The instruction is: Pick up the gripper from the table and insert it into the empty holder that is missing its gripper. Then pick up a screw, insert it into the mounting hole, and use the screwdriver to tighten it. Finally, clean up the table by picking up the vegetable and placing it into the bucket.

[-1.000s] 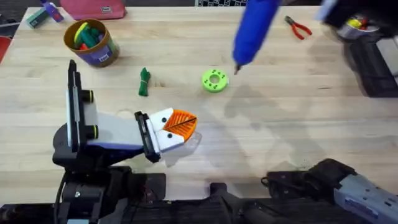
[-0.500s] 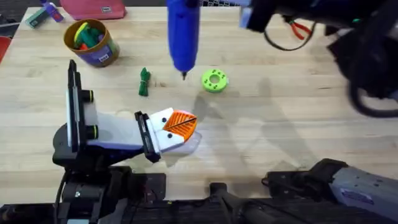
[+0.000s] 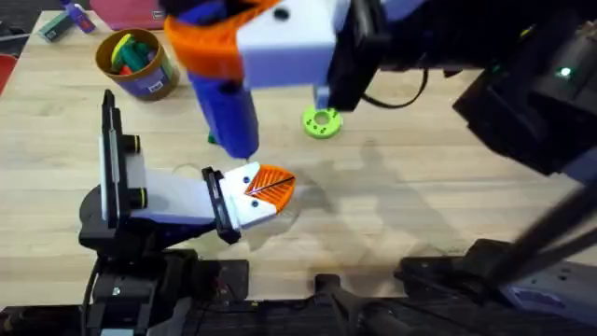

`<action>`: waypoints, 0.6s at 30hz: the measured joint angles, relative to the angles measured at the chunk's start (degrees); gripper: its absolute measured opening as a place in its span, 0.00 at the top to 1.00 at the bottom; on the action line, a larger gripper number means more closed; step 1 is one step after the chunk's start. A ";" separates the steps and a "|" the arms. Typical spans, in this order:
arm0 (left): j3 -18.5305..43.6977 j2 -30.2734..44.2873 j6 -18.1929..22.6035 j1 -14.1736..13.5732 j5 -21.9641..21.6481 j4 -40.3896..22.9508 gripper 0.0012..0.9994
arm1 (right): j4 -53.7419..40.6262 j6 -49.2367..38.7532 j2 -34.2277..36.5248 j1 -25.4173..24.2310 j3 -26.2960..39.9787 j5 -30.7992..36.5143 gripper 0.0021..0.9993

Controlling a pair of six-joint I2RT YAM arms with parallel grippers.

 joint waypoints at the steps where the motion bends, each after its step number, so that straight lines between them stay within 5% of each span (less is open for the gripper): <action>1: 0.00 0.01 0.00 0.00 0.00 0.00 0.98 | 0.00 -0.74 0.00 0.53 -0.22 -0.06 0.98; 18: 0.00 0.00 0.01 0.00 0.00 0.00 0.98 | -0.02 -6.68 3.97 2.49 -1.63 -3.67 0.98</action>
